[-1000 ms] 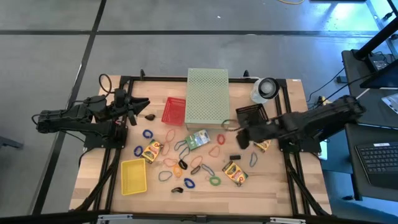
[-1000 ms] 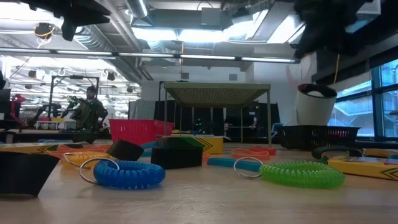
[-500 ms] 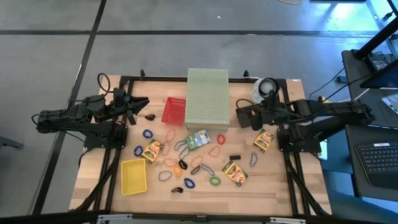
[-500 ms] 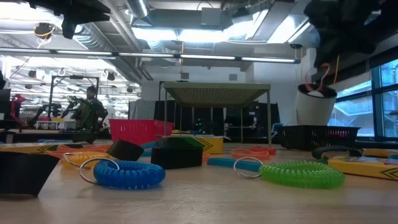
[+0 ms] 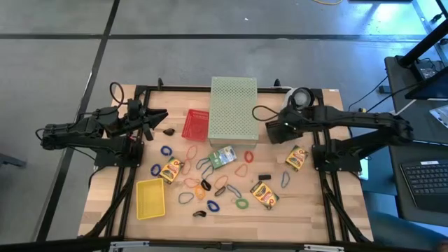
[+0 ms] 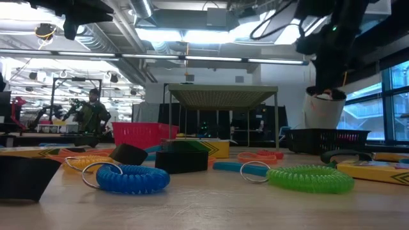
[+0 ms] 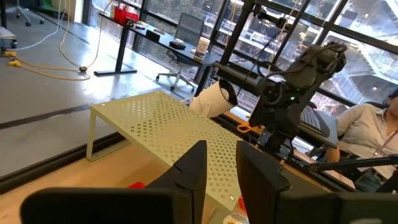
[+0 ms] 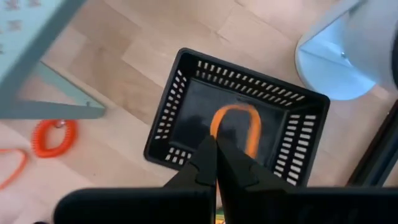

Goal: Pick & Place Office Desk Supplies
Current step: Put the orange rubber band into the black bin

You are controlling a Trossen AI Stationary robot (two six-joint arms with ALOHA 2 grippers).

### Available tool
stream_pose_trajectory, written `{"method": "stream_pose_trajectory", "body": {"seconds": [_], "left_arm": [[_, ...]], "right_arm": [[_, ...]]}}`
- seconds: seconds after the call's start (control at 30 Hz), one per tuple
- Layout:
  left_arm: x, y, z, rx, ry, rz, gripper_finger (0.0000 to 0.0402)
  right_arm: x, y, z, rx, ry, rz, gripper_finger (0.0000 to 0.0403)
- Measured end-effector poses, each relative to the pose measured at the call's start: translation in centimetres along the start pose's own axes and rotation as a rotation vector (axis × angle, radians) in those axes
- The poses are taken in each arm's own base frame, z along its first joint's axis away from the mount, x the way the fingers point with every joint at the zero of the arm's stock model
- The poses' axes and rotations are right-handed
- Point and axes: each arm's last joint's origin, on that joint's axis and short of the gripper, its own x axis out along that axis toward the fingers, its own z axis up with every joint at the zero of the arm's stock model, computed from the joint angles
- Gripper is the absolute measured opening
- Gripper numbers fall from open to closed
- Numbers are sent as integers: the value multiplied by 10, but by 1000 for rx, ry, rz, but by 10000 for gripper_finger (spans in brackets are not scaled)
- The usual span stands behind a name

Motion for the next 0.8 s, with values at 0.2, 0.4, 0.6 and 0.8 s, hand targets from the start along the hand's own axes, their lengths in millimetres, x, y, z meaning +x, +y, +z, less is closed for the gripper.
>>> {"method": "stream_pose_trajectory", "body": {"seconds": [0.2, 0.4, 0.6, 0.8], "left_arm": [[0, 0, 0, 7, 0, 0, 82], [0, 0, 0, 6, 0, 0, 82], [0, 0, 0, 6, 0, 0, 82], [0, 0, 0, 6, 0, 0, 81]], "right_arm": [[19, 2, 12, -50, 51, -9, 0], [33, -3, 18, -70, 94, 22, 0], [47, -12, 8, -85, 163, 41, 0], [53, -13, 5, -90, 172, 50, 0]]}}
